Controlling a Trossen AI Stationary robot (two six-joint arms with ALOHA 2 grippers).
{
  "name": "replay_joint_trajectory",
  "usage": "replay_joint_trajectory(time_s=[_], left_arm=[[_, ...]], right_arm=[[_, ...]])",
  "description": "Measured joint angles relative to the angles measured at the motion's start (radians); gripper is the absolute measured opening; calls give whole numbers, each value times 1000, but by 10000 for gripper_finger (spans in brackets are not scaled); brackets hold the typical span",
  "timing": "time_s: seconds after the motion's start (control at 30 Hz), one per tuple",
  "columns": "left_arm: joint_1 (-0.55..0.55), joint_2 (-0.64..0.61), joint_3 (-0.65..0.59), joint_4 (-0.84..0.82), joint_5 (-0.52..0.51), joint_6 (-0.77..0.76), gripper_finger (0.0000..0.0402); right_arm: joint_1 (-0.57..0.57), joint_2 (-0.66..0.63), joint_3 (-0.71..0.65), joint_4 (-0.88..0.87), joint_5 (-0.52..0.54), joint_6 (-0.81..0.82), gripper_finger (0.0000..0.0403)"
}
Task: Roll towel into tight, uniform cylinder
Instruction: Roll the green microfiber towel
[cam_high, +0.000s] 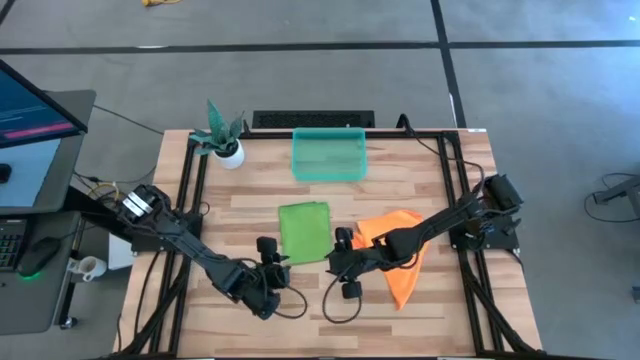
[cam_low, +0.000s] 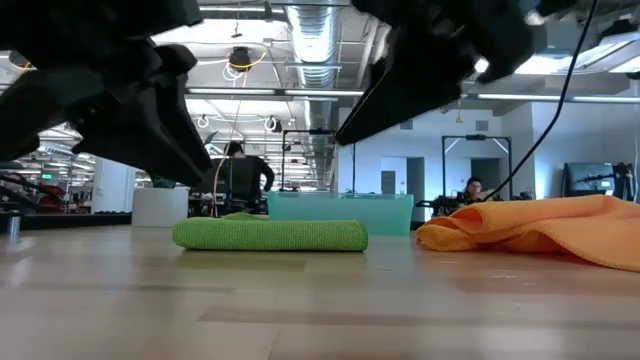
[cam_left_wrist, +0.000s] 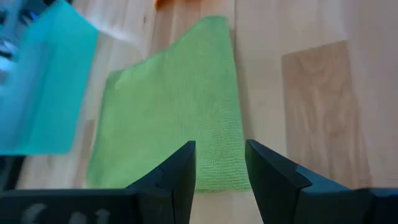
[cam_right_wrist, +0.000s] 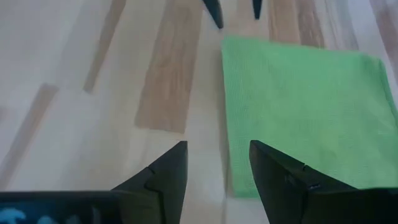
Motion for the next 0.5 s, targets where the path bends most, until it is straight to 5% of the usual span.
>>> replay_joint_trajectory(time_s=[0.23, 0.5], left_arm=[[50, 0, -2, -8, 102, -50, 144], [67, 0, -2, -4, 117, -56, 219]], right_arm=[[-13, 81, -10, 20, 18, -45, 194], [-26, 164, 7, 37, 80, -51, 187]])
